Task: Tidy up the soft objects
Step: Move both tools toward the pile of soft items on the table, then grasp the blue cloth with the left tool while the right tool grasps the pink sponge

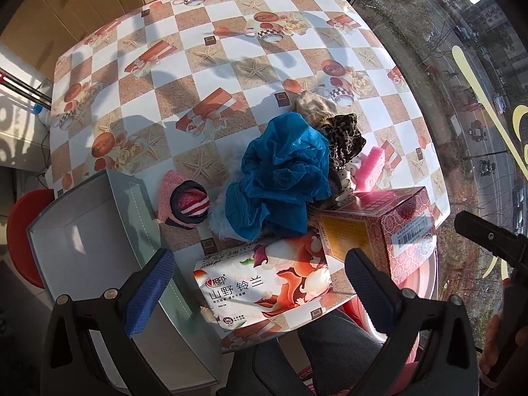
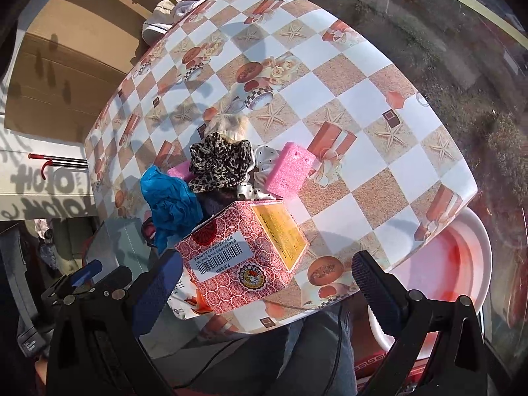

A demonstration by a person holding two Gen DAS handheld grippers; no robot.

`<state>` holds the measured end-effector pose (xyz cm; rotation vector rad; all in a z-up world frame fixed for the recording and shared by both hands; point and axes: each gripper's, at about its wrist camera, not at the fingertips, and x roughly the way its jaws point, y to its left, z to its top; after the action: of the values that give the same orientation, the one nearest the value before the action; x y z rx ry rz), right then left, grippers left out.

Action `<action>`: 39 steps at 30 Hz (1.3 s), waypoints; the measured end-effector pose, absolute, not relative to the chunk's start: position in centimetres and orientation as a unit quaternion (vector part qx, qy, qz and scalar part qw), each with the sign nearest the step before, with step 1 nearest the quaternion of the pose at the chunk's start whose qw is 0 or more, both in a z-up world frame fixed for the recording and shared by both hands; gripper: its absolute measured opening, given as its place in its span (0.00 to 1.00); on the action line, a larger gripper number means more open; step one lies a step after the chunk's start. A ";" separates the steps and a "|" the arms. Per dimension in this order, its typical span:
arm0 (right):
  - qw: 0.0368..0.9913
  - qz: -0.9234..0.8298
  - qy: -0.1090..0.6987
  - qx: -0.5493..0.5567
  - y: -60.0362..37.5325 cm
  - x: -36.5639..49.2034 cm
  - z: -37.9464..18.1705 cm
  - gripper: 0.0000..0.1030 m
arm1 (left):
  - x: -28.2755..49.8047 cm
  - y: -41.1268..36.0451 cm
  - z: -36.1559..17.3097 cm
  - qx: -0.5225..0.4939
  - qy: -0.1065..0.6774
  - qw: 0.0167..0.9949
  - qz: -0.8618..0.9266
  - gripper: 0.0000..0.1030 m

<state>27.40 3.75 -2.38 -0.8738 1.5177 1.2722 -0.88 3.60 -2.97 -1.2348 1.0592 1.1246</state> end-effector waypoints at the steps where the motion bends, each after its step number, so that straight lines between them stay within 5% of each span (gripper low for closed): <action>1: 0.470 0.516 0.622 -0.356 3.8 27.7 -2.6 1.00 | -0.9 3.9 -3.2 -0.519 0.448 0.549 0.478 1.00; 22: 0.474 0.477 0.640 -0.372 5.2 31.8 -6.5 1.00 | 1.9 10.7 -8.6 -0.560 0.461 0.539 0.429 1.00; 25: 0.468 0.478 0.640 -0.378 5.6 31.7 -7.0 1.00 | 2.6 11.0 -10.1 -0.554 0.484 0.530 0.421 0.90; 28: 0.457 0.482 0.640 -0.387 6.7 31.4 -7.6 1.00 | 2.1 11.5 -11.4 -0.560 0.494 0.516 0.419 0.63; 31: 0.446 0.484 0.635 -0.404 8.5 31.0 -8.9 1.00 | 0.3 12.3 -11.9 -0.571 0.482 0.499 0.439 0.56; 36: 0.419 0.482 0.622 -0.453 11.6 29.3 -12.6 1.00 | -4.9 14.9 -10.9 -0.579 0.433 0.472 0.504 0.57; 39: 0.384 0.482 0.622 -0.483 12.8 27.7 -15.3 1.00 | -7.3 16.1 -9.4 -0.581 0.395 0.481 0.524 0.72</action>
<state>27.69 12.75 -15.32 -1.2299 1.5858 1.2286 -7.26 16.06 -9.40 -1.4180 0.9643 1.2770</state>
